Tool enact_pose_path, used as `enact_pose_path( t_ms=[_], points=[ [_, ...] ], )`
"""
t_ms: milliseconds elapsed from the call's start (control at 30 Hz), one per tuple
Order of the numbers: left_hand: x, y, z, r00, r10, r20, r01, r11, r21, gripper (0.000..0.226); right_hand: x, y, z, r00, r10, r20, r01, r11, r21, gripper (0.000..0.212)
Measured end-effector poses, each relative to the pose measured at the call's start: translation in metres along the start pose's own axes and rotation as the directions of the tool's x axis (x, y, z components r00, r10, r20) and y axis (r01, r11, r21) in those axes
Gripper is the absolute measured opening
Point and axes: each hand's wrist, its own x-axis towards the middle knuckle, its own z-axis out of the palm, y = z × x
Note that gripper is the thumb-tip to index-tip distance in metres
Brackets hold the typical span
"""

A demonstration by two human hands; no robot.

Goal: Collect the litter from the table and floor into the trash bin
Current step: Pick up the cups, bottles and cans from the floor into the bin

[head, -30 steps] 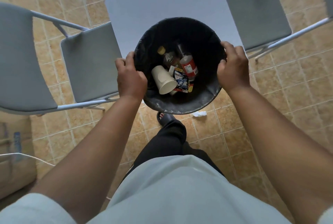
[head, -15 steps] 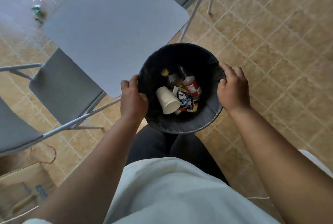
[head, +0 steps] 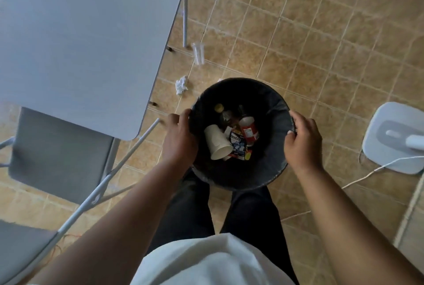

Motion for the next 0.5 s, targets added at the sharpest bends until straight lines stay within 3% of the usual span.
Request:
enact_pose_path(
  t_ms=[233,500],
  points=[
    [0.009,-0.043,0.046,0.997,0.049,0.064,-0.055,0.994,0.099,0.061,-0.039,0.044,0.069,0.994,0.108,0.028,-0.109,0.993,0.034,0.05],
    [0.041,-0.074,0.136,0.997,0.065,0.05,-0.071,0.987,0.142,0.053,-0.022,0.119,0.14,0.99,0.106,0.096,-0.108,0.994,0.015,0.051]
  ],
)
